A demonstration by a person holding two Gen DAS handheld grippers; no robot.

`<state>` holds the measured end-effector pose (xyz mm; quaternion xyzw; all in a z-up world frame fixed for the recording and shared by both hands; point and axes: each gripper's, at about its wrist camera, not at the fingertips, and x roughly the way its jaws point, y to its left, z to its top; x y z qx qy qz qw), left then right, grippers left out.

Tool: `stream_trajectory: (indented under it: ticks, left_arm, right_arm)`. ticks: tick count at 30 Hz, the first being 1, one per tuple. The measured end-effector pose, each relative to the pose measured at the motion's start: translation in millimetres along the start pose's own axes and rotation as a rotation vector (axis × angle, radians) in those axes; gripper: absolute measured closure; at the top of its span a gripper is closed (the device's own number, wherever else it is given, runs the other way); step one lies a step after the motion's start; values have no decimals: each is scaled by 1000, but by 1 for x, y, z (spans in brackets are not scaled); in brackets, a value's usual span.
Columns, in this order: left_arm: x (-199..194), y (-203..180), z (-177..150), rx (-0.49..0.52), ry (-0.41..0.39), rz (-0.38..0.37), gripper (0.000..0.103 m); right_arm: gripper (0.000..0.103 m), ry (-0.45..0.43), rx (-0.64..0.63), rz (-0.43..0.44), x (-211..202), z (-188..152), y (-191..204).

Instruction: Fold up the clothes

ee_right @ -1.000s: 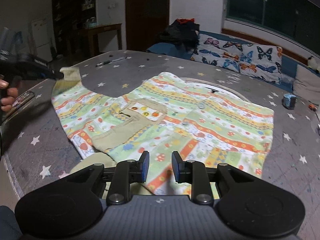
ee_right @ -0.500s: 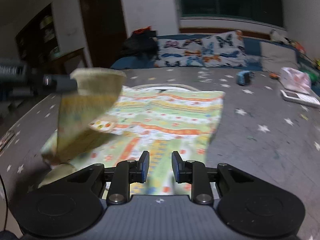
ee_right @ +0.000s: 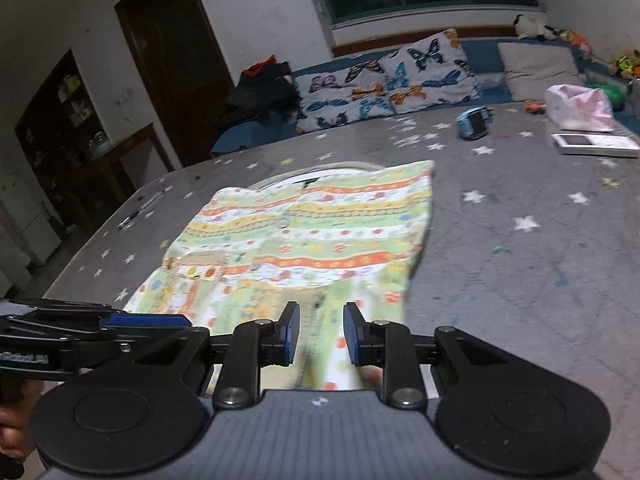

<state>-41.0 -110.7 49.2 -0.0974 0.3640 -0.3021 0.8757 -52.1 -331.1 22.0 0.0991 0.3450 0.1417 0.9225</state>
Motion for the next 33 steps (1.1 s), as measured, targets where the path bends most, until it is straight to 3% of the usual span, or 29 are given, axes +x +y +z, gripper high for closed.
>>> stream_trajectory:
  ticks: [10,12,14,17,21,24,27,30,33]
  left_arm:
    - [-30,71,3,-72,-35,201,72]
    - [-31,79,4,-81,-37,211,72]
    - [-33,87,6,-88,-39,221,73]
    - [-31,93,9,-82,-41,236,74]
    - [-24,101,12,-82,-30,255,74]
    - [-19,105,14,-92,-11,274,74]
    - [-22,102,17,-86,-22,283,74]
    - [-21,96,23,-68,-37,261,74]
    - [-14,91,28,-40,-27,244,74]
  right_arm:
    - [79,27,-57,-44,35,3,20]
    - [79,17,-70,-60,35,4,23]
    - [92,8,-84,-76,35,5,26]
    - [96,-6,-104,-100,36,7,30]
    - [97,-32,-129,-143,35,10,35]
    - [96,1,-139,-138,42,10,34]
    - [86,26,-167,-145,46,6,35]
    - [86,-15,-204,-167,38,9,37]
    - [86,-19,-200,-125,36,16,35]
